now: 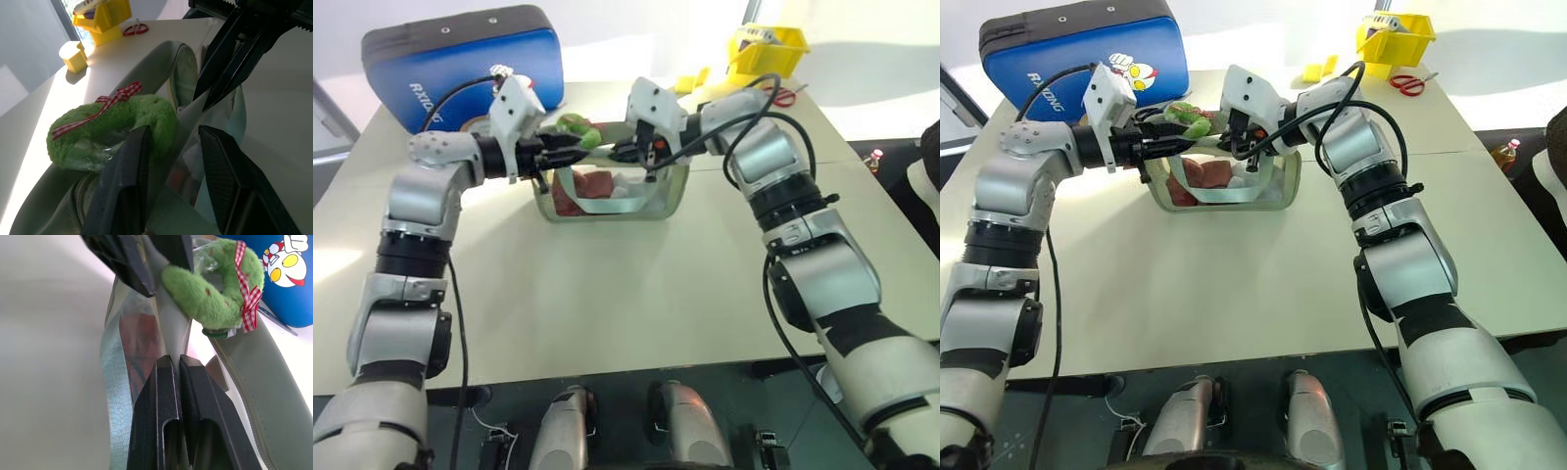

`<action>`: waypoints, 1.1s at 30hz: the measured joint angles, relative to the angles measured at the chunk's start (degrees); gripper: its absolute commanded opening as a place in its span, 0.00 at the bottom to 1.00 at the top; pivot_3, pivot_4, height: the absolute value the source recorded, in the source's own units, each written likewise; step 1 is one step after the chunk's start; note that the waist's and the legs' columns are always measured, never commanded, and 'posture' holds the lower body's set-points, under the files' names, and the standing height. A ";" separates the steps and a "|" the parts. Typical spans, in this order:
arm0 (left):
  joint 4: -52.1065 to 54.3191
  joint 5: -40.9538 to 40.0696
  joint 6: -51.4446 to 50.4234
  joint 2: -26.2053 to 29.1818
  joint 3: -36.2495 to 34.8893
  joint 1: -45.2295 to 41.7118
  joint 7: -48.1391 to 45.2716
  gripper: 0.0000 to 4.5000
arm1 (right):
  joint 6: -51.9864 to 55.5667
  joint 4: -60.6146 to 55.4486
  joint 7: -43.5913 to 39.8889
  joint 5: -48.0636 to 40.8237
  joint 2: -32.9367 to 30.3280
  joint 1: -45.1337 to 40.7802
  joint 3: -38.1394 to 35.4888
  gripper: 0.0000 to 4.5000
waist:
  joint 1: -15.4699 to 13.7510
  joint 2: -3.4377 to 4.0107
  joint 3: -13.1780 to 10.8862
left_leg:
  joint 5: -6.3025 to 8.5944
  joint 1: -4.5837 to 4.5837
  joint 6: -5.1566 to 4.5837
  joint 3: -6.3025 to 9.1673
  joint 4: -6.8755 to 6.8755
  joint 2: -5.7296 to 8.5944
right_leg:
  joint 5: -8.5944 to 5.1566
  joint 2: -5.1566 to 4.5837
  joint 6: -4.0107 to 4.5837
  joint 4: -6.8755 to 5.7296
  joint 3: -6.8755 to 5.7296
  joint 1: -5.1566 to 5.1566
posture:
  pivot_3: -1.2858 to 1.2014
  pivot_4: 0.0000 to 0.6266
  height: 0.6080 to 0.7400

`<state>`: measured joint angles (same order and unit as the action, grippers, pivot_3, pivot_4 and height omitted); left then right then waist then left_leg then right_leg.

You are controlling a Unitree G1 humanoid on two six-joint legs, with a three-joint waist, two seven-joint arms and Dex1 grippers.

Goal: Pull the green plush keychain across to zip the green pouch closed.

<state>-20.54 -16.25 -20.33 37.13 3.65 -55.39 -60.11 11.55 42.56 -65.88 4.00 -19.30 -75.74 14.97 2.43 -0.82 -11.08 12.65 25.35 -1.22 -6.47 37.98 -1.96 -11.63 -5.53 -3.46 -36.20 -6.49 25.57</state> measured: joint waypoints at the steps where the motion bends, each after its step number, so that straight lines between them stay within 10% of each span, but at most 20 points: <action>1: -0.81 0.55 0.07 0.36 -0.01 -0.84 -0.02 0.73 | 0.04 0.00 0.18 0.01 -0.05 0.00 -0.02 0.00 | -0.08 0.00 0.00 | 0.00 0.01 0.00 0.02 0.00 0.00 | 0.00 0.00 0.00 0.00 0.00 0.00 | 0.52 0.24 1.00; 3: -1.70 1.23 0.08 2.30 -0.08 -2.62 -0.75 0.95 | 0.04 0.00 0.25 0.01 0.00 0.05 -0.02 0.00 | -0.04 0.00 0.00 | 0.02 0.01 -0.03 0.02 0.01 0.01 | 0.00 0.00 0.00 0.01 0.00 0.00 | 0.52 0.24 1.00; 10: 1.34 1.49 -0.46 10.58 -1.35 -1.54 -6.37 0.95 | -0.09 0.03 0.30 -0.17 0.11 0.13 -0.01 0.00 | 0.06 0.01 -0.01 | 0.03 0.00 -0.04 0.02 -0.02 0.00 | -0.01 -0.01 0.00 0.01 0.00 0.00 | 0.52 0.24 1.00; 17: -1.28 4.11 2.84 6.73 -1.04 4.68 -3.24 0.95 | -0.02 0.03 0.24 -0.14 -0.18 0.12 -0.02 0.00 | -0.25 0.00 0.00 | 0.04 0.02 -0.06 0.04 0.03 0.01 | -0.01 -0.01 0.00 0.01 0.00 -0.02 | 0.52 0.24 1.00; 26: -7.47 5.81 7.77 2.20 -1.04 2.66 0.32 0.05 | 0.75 -0.17 -0.03 -0.32 0.08 0.14 0.00 0.00 | 0.00 0.00 0.00 | 0.03 0.02 -0.07 0.00 0.01 0.01 | 0.00 -0.01 0.00 -0.01 -0.01 0.00 | 0.52 0.24 1.00; 31: -7.91 6.17 9.10 2.17 -0.90 2.67 -0.09 0.01 | 1.26 -0.35 0.25 -0.32 0.17 0.17 0.00 0.00 | -0.05 0.00 0.00 | 0.04 0.02 -0.08 0.01 0.02 0.01 | 0.00 -0.01 -0.01 0.00 -0.01 0.00 | 0.52 0.24 1.00; 33: -7.91 6.31 9.31 2.18 -0.90 2.67 -0.17 0.00 | 1.19 -0.38 0.60 -0.32 0.16 0.18 0.00 0.15 | -0.03 0.00 0.00 | 0.04 0.02 -0.08 0.01 0.02 0.01 | 0.00 -0.01 0.00 0.00 -0.01 0.00 | 0.52 0.24 1.00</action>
<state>-28.45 -9.94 -11.02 39.31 2.75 -52.72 -60.28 12.74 42.18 -65.28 3.68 -19.13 -75.56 14.97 2.40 -0.82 -11.08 12.69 25.38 -1.30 -6.46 37.99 -1.95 -11.63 -5.54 -3.47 -36.20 -6.50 25.57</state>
